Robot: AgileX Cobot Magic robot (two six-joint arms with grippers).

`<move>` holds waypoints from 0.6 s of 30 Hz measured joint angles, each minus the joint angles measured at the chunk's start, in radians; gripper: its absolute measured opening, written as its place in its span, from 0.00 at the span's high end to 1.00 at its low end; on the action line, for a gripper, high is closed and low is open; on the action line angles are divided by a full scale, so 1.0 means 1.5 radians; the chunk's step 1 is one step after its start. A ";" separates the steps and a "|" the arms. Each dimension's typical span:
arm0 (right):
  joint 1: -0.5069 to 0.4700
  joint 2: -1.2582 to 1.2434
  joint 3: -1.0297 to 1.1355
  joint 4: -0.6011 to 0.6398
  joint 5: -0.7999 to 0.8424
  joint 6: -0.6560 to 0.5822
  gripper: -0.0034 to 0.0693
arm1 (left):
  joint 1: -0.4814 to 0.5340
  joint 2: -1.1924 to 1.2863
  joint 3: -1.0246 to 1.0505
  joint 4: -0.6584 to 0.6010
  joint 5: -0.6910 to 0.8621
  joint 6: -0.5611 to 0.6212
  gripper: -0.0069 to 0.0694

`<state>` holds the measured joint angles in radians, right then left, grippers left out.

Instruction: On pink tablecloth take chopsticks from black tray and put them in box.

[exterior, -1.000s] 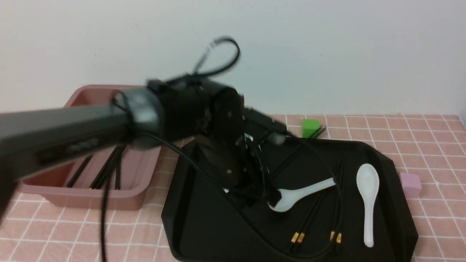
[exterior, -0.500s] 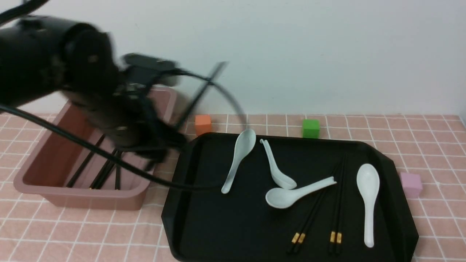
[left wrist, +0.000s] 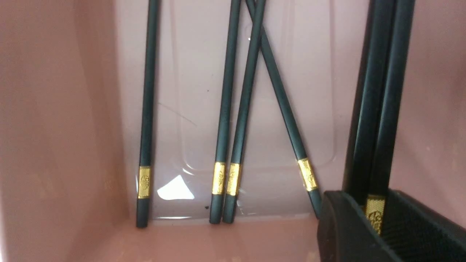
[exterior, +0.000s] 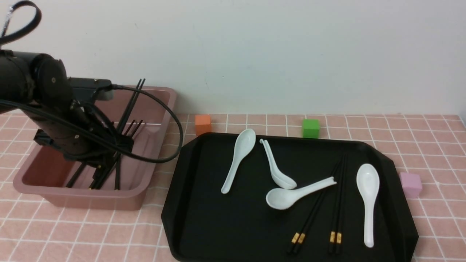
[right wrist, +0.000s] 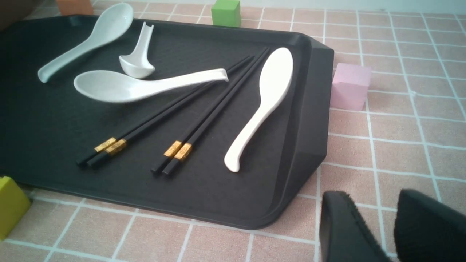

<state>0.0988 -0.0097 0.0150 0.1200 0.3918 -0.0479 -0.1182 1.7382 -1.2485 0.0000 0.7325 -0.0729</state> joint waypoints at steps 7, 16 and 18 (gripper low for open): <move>0.000 0.000 0.000 0.000 0.000 0.000 0.62 | 0.000 -0.003 0.001 0.000 -0.002 0.000 0.48; 0.000 0.000 0.000 0.000 0.000 0.000 0.62 | 0.000 -0.202 0.014 -0.053 0.001 -0.017 0.62; 0.000 0.000 0.000 0.000 0.000 0.000 0.62 | -0.001 -0.290 0.040 -0.069 -0.015 -0.012 0.79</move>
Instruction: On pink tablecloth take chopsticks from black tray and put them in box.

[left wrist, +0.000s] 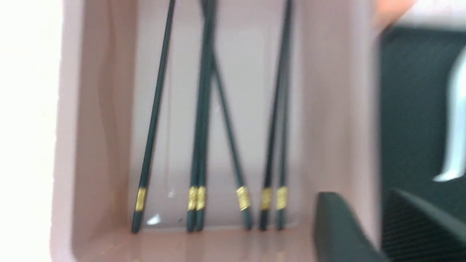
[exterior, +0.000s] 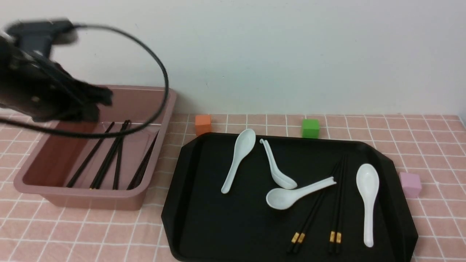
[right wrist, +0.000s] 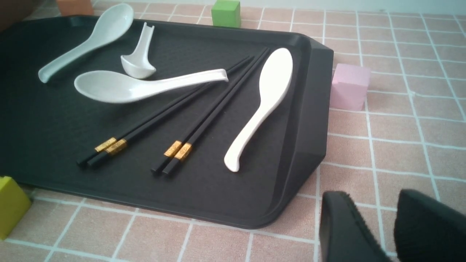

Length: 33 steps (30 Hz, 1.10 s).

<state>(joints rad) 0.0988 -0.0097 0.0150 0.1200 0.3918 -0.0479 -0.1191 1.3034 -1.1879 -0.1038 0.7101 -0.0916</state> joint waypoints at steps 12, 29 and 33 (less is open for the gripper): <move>0.000 0.000 0.000 0.000 0.000 0.000 0.62 | 0.000 -0.511 0.389 -0.052 -0.154 0.003 0.93; 0.000 0.000 0.000 0.000 0.000 0.000 0.62 | 0.000 -0.875 0.693 -0.096 -0.265 0.003 0.93; 0.000 0.000 0.000 0.000 0.000 0.000 0.62 | 0.000 -0.875 0.693 -0.096 -0.265 0.003 0.93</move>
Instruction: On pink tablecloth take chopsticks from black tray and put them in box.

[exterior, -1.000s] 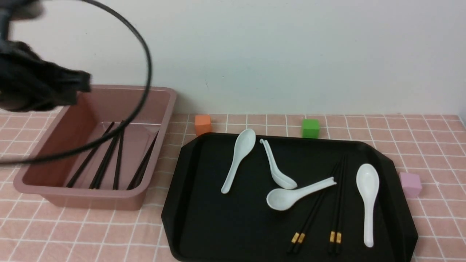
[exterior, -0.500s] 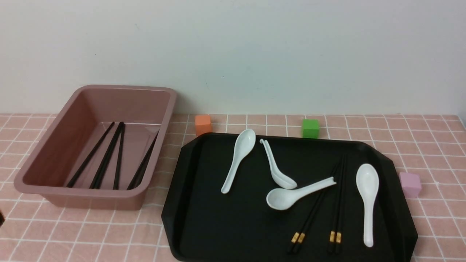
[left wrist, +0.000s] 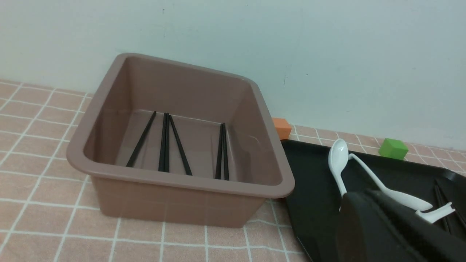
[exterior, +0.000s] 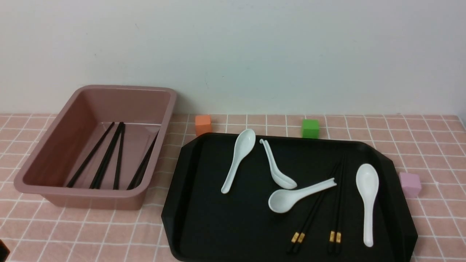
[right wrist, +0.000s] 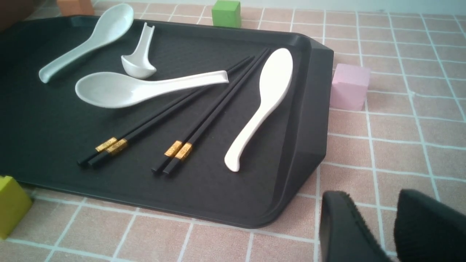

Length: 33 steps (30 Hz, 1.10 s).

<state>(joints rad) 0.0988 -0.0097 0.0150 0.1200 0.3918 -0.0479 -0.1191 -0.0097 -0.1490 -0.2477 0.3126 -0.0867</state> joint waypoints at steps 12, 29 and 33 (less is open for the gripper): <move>0.000 0.000 0.000 0.000 0.000 0.000 0.62 | 0.018 0.000 0.002 0.025 0.006 -0.006 0.93; 0.000 0.000 0.000 0.000 0.000 0.000 0.62 | 0.093 0.000 0.119 0.134 0.051 -0.164 0.93; 0.000 0.000 0.000 0.000 0.000 0.000 0.62 | 0.093 0.000 0.119 0.136 0.051 -0.165 0.93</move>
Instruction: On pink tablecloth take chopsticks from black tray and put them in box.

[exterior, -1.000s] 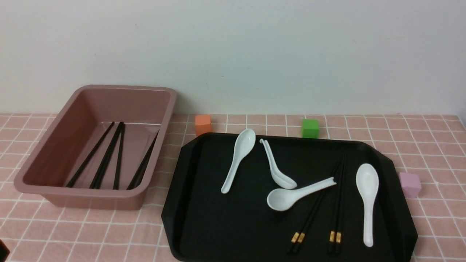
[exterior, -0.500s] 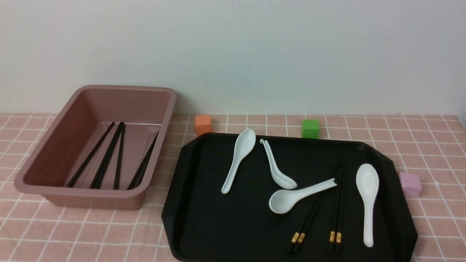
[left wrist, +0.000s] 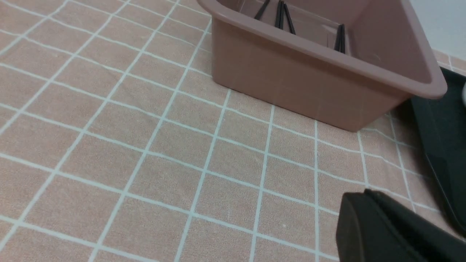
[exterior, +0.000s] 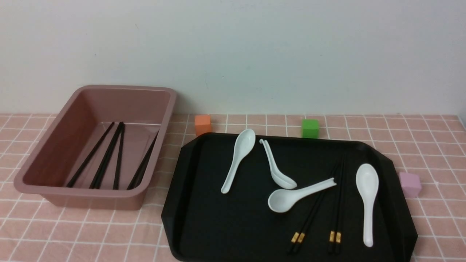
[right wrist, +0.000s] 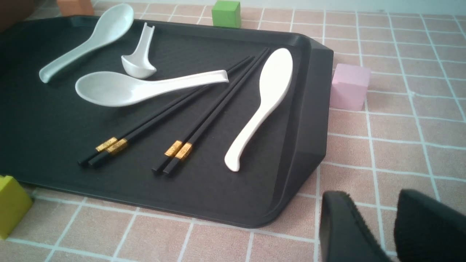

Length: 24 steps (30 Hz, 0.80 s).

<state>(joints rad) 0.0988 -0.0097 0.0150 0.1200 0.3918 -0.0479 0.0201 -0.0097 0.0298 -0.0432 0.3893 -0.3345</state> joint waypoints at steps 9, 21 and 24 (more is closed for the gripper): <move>0.000 0.000 0.000 0.000 0.000 0.000 0.62 | 0.000 0.000 0.000 0.000 0.000 -0.001 0.93; 0.000 0.000 0.000 0.000 0.000 0.000 0.62 | 0.000 0.000 0.000 0.000 0.000 -0.001 0.92; 0.000 0.000 0.000 0.000 0.000 0.000 0.62 | 0.000 0.000 0.000 0.000 0.000 -0.001 0.92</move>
<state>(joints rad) 0.0988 -0.0097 0.0150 0.1200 0.3918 -0.0479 0.0201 -0.0097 0.0298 -0.0436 0.3893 -0.3355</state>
